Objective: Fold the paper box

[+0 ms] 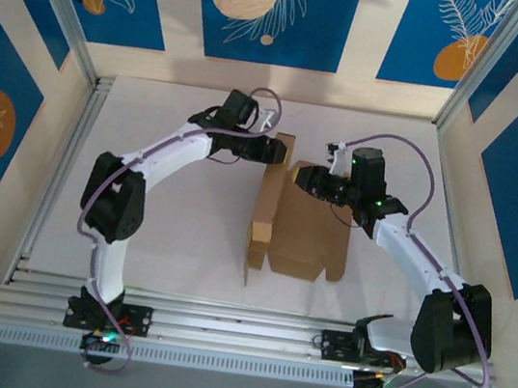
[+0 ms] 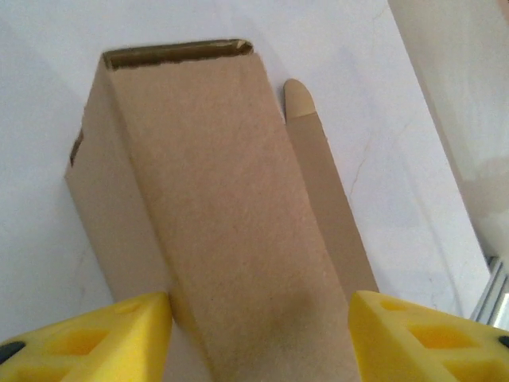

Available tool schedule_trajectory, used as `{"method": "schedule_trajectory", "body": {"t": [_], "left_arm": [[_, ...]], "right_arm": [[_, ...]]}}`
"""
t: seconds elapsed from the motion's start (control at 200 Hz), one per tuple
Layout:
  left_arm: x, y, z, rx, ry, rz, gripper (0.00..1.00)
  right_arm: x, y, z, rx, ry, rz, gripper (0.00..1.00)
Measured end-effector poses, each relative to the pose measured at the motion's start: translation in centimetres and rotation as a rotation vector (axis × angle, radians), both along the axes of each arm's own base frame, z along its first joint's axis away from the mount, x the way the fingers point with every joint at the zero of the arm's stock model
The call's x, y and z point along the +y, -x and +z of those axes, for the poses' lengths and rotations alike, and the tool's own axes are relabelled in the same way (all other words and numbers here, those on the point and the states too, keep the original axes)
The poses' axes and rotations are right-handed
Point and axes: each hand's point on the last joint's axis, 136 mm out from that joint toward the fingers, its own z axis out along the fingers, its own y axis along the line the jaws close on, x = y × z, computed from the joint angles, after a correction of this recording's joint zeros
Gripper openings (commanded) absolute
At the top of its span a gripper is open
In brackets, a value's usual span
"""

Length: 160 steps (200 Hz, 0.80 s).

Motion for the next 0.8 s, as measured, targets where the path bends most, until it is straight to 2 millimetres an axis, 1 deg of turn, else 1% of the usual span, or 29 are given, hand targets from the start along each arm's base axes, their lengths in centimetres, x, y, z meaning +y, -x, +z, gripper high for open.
{"method": "schedule_trajectory", "body": {"t": [0.07,0.115,0.165,0.23,0.3,0.355,0.425,0.495,0.56,0.605,0.7,0.75,0.8], "left_arm": [[-1.1,-1.4,0.3,-0.027,-0.006,-0.030,0.61],[-1.9,-2.2,0.4,-0.039,-0.007,-0.045,0.61],[-2.5,-3.1,0.6,-0.051,-0.002,-0.047,0.62],[-2.8,-3.7,0.7,-0.056,-0.001,-0.043,0.64],[-2.5,-4.0,1.1,-0.063,-0.004,-0.023,0.64],[-1.9,-4.3,1.8,-0.070,0.001,0.007,0.65],[-0.9,-3.8,2.8,-0.074,0.009,0.044,0.65],[0.7,-2.9,4.5,-0.086,0.023,0.086,0.65],[2.0,-2.0,6.7,-0.108,0.043,0.120,0.65],[2.9,-1.3,8.7,-0.139,0.064,0.140,0.65],[4.2,0.5,12.1,-0.194,0.113,0.169,0.65],[4.9,1.5,13.3,-0.206,0.135,0.186,0.65],[5.5,2.5,13.8,-0.210,0.154,0.201,0.65]], "right_arm": [[0.2,0.2,0.1,0.020,-0.021,0.008,0.49],[0.4,0.4,0.1,0.031,-0.025,0.014,0.53],[0.6,0.5,0.0,0.052,-0.020,0.015,0.54],[0.6,0.3,-0.1,0.089,-0.005,0.012,0.55],[0.7,0.1,0.0,0.117,0.001,0.014,0.54],[0.6,0.2,0.0,0.138,0.002,0.014,0.54],[0.7,0.7,-0.1,0.164,-0.005,0.033,0.53],[1.0,1.2,-0.5,0.202,-0.015,0.056,0.49],[1.5,1.6,-1.2,0.241,-0.022,0.080,0.48],[1.8,1.9,-1.7,0.264,-0.026,0.094,0.48],[2.3,2.5,-2.6,0.310,-0.037,0.114,0.46],[2.5,2.8,-3.0,0.326,-0.046,0.121,0.44],[2.9,3.0,-3.2,0.339,-0.062,0.128,0.41]]}}
